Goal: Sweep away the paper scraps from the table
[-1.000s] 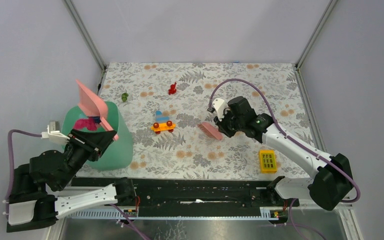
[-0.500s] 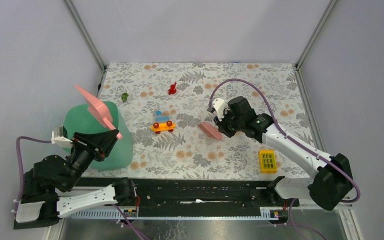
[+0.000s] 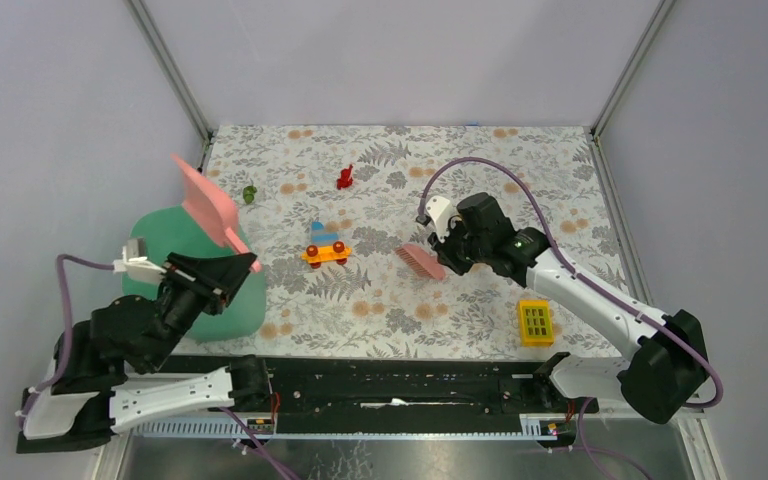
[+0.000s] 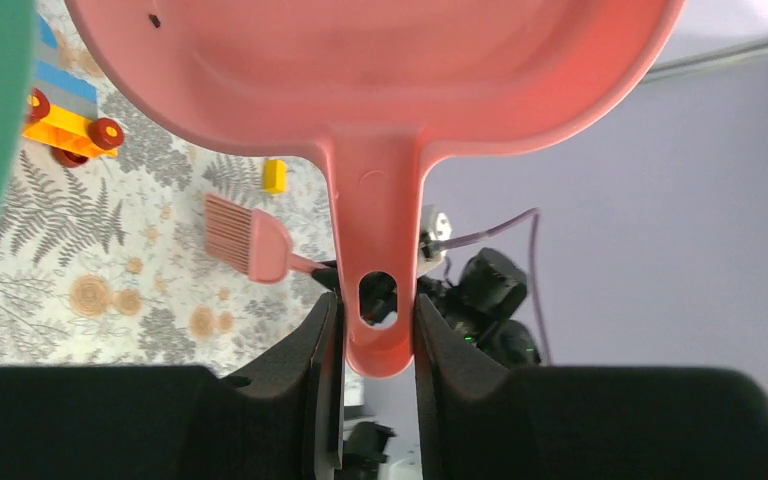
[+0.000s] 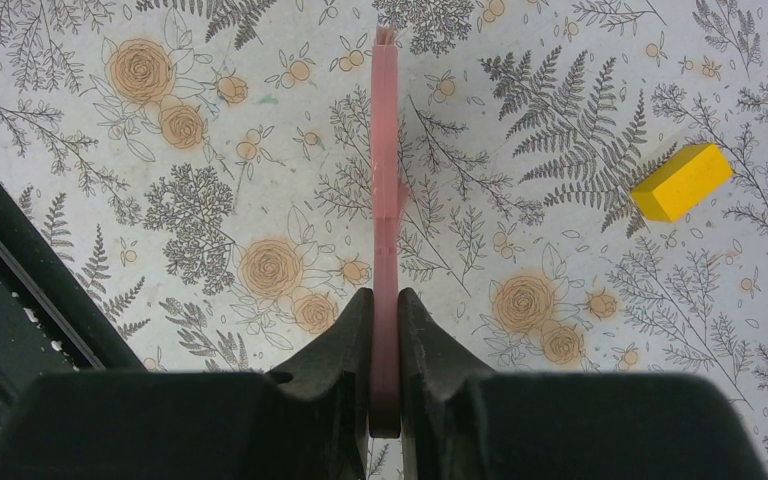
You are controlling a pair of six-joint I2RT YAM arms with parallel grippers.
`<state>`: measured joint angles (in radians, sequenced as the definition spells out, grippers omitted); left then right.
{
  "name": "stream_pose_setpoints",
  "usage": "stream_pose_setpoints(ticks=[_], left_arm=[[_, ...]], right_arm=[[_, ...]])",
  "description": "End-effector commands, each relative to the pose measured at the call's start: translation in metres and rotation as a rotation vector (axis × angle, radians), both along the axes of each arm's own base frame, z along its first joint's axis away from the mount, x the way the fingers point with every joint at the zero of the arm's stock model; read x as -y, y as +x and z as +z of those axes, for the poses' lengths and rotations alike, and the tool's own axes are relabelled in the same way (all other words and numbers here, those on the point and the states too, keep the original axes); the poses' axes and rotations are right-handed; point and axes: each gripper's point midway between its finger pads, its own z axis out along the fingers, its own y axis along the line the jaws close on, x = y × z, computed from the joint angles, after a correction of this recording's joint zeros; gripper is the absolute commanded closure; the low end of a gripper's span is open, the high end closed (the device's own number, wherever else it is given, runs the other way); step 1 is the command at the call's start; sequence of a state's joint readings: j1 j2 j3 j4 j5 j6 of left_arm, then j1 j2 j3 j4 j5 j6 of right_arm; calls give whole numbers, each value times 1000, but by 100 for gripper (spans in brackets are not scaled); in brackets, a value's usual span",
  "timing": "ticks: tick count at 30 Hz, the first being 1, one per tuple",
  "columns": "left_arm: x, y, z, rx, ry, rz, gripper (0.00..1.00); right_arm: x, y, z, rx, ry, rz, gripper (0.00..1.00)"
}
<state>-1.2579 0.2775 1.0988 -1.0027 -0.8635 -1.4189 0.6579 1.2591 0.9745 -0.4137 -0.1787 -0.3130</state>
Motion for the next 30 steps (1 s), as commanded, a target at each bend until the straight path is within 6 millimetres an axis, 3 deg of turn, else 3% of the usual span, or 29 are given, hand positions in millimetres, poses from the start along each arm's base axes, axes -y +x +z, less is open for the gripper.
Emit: stream_pose_setpoints(ticks=[1,7,12,16,19,26,30], left_arm=[[40,5,2,19,245,-80,100],[106,8,-24,-5,688,-282,100],[147,-3,-97,-145,1054,-519,100],[148,-17,-171,-323,1312,-665,100],[145,-26,-209,-389,1389,-742,100],[156,-42,-271,-395,1364,-894,100],[160,-37,-303,-385,1383,-894,100]], right_arm=[[-2,1,22,32,33,-2,100],[2,15,47,74,41,-68,100],[9,32,81,66,134,-134,100],[25,49,101,119,128,-204,100],[36,56,105,153,105,-247,100],[53,57,90,146,66,-301,100],[52,54,84,128,88,-308,100]])
